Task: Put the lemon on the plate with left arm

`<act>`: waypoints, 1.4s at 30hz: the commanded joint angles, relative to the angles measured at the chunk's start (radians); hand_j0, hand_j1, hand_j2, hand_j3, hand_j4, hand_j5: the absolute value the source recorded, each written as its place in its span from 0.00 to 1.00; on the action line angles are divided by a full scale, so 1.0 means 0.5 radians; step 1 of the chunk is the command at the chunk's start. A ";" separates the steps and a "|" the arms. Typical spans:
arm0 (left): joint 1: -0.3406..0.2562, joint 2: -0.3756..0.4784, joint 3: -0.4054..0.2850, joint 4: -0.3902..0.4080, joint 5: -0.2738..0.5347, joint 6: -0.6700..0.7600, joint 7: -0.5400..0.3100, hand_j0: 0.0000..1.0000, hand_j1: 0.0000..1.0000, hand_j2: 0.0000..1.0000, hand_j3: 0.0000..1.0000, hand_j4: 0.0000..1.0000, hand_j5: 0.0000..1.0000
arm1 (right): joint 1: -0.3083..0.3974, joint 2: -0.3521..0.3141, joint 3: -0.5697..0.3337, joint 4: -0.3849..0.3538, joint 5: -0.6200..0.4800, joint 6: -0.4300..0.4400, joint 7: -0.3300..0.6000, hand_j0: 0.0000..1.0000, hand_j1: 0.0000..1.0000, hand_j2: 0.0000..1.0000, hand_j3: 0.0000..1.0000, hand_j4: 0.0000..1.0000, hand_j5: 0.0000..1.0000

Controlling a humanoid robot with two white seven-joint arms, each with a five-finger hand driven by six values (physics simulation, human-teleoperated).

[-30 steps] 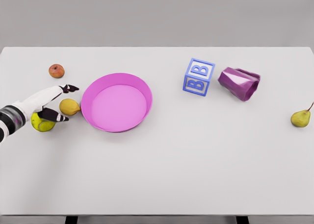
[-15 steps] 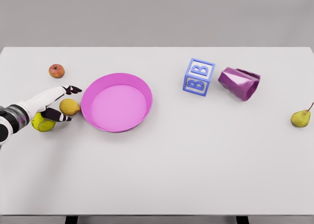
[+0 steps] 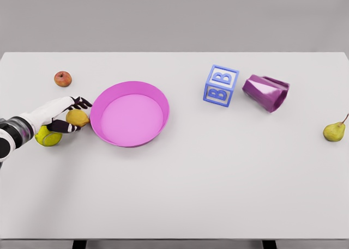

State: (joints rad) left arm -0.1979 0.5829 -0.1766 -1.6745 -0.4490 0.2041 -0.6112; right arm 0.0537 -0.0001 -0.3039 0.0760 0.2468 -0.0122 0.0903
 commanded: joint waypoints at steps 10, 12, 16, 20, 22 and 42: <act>0.000 0.006 0.003 0.002 0.005 -0.003 0.001 0.67 0.67 0.67 0.67 0.67 0.67 | 0.000 0.000 0.000 0.001 0.000 0.000 0.000 1.00 1.00 1.00 1.00 1.00 1.00; 0.000 0.006 0.010 0.008 0.005 -0.003 0.001 0.65 0.65 0.65 0.65 0.65 0.65 | 0.000 0.000 0.000 -0.002 0.000 0.000 0.000 1.00 1.00 1.00 1.00 1.00 1.00; 0.000 0.006 0.019 0.029 0.005 0.000 0.001 0.64 0.64 0.64 0.64 0.64 0.64 | 0.000 0.000 0.000 0.001 0.000 0.000 0.000 1.00 1.00 1.00 1.00 1.00 1.00; -0.003 0.009 0.028 0.029 0.005 -0.003 0.001 0.61 0.61 0.61 0.61 0.61 0.61 | 0.000 0.000 0.000 0.001 0.000 0.000 0.000 1.00 1.00 1.00 1.00 1.00 1.00; -0.003 0.012 0.031 0.029 0.005 0.000 0.001 0.61 0.61 0.61 0.61 0.61 0.61 | 0.000 0.000 0.000 -0.002 0.000 0.000 0.000 1.00 1.00 1.00 1.00 1.00 1.00; -0.031 0.012 0.037 -0.004 0.033 -0.003 0.001 0.53 0.53 0.53 0.53 0.53 0.53 | 0.000 0.000 0.000 0.001 0.000 0.000 0.000 1.00 1.00 1.00 1.00 1.00 1.00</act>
State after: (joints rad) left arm -0.2132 0.5888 -0.1591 -1.6744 -0.4345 0.2038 -0.6113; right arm 0.0537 -0.0001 -0.3038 0.0761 0.2468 -0.0122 0.0903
